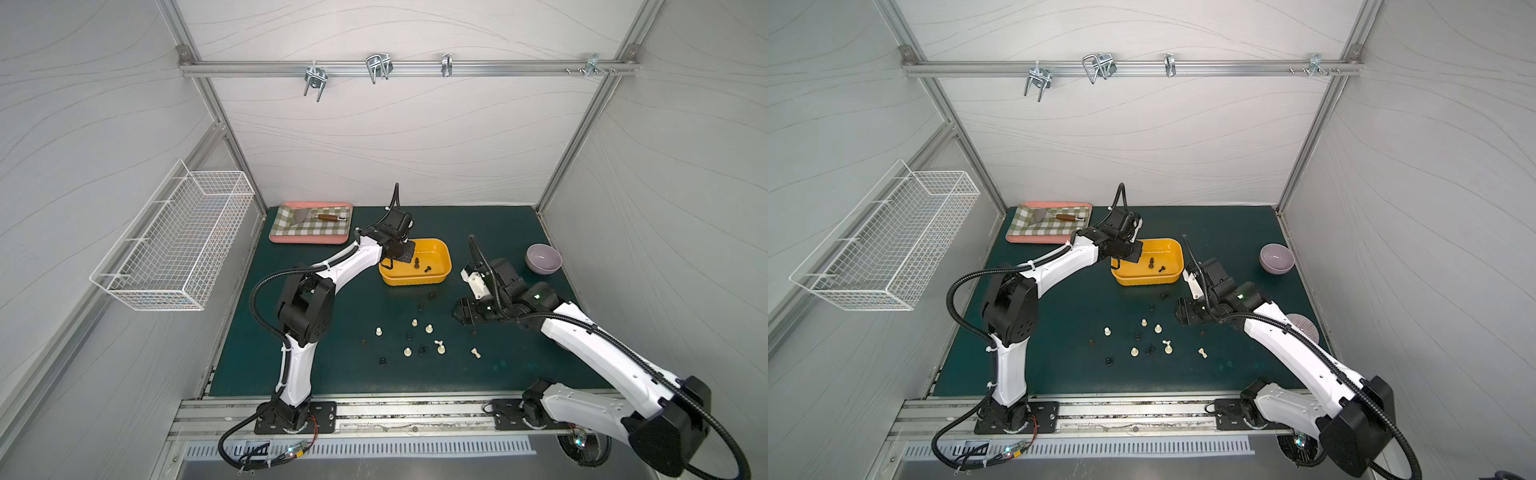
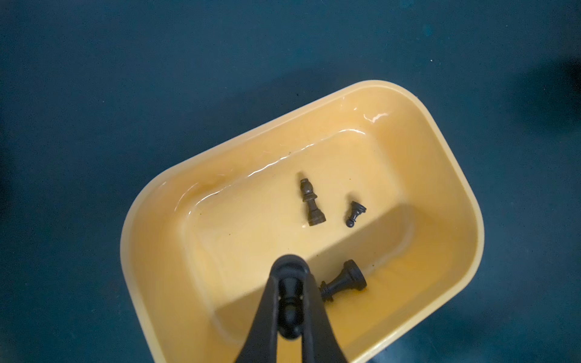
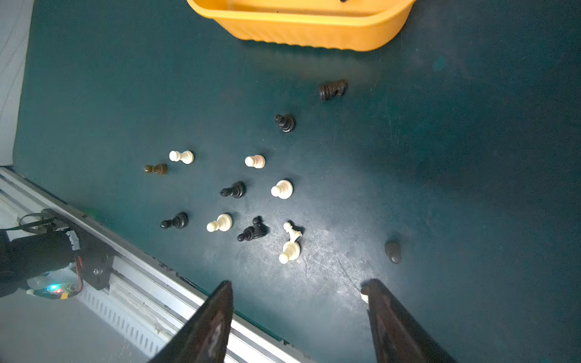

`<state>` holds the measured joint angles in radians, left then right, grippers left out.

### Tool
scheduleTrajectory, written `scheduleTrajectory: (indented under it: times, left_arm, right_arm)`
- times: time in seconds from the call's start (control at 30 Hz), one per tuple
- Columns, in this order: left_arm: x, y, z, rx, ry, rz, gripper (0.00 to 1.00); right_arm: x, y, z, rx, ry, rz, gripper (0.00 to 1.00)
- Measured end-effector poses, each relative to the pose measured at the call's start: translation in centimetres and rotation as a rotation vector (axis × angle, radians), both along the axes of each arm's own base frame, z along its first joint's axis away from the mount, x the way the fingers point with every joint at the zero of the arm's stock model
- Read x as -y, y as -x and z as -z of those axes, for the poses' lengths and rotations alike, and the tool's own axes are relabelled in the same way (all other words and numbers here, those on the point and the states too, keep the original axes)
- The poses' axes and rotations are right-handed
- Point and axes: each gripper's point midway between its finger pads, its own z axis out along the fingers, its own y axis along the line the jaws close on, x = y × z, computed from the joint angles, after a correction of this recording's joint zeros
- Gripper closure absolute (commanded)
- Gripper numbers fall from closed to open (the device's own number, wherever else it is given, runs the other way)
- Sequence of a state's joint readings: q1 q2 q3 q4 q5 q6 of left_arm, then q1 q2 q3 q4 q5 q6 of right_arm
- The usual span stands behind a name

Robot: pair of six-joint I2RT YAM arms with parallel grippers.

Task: Put the chess pieces into the storage box
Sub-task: Place the chess piece in the storage box.

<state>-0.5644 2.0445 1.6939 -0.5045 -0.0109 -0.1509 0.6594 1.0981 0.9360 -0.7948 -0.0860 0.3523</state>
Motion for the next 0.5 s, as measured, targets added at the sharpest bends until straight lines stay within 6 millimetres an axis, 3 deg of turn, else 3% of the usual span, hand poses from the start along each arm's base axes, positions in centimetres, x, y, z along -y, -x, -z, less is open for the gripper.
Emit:
scheduleTrajectory:
  times: [0.17, 0.5]
  left_arm:
    - [0.2, -0.6, 1.2, -0.023, -0.013, 0.001, 0.9]
    - [-0.1, -1.6, 3.1, -0.061, -0.014, -0.009, 0.87]
  right_arm:
    - [0.2, 0.7, 1.0, -0.026, 0.012, 0.012, 0.31]
    - [0.4, 1.3, 0.4, 0.004, 0.006, 0.02, 0.31]
